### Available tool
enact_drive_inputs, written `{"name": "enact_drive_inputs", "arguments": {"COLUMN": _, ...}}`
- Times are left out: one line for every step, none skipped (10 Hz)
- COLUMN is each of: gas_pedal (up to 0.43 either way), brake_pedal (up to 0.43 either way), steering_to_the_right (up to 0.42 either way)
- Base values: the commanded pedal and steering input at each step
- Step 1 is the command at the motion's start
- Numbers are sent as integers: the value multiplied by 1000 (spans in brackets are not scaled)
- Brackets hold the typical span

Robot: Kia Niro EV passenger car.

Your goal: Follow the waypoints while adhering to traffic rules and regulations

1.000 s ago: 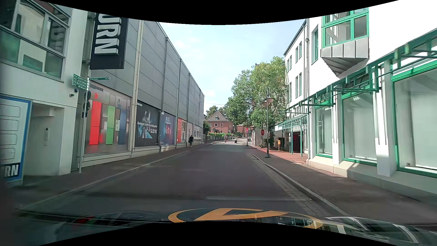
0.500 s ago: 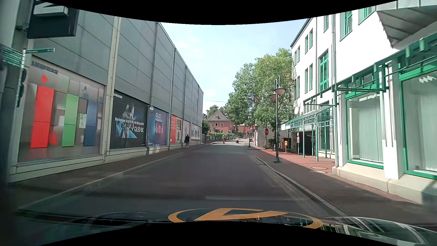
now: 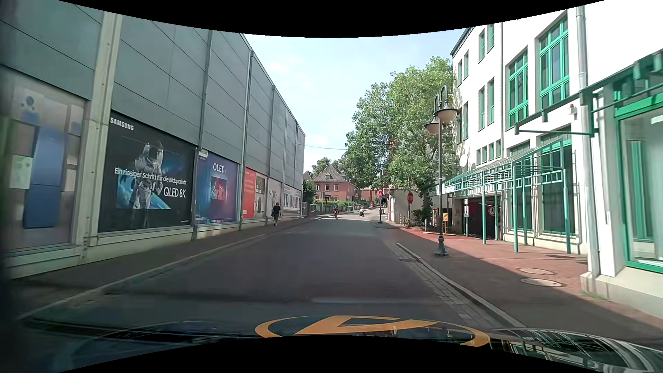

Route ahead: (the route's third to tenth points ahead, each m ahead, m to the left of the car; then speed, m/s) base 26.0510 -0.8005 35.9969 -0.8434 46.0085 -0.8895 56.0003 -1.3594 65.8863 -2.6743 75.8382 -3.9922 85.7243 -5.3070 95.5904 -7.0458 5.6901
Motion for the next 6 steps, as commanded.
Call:
{"name": "enact_drive_inputs", "arguments": {"gas_pedal": 67, "brake_pedal": 0, "steering_to_the_right": 4}}
{"name": "enact_drive_inputs", "arguments": {"gas_pedal": 67, "brake_pedal": 0, "steering_to_the_right": 4}}
{"name": "enact_drive_inputs", "arguments": {"gas_pedal": 67, "brake_pedal": 0, "steering_to_the_right": 4}}
{"name": "enact_drive_inputs", "arguments": {"gas_pedal": 67, "brake_pedal": 0, "steering_to_the_right": 4}}
{"name": "enact_drive_inputs", "arguments": {"gas_pedal": 67, "brake_pedal": 0, "steering_to_the_right": 3}}
{"name": "enact_drive_inputs", "arguments": {"gas_pedal": 67, "brake_pedal": 0, "steering_to_the_right": 0}}
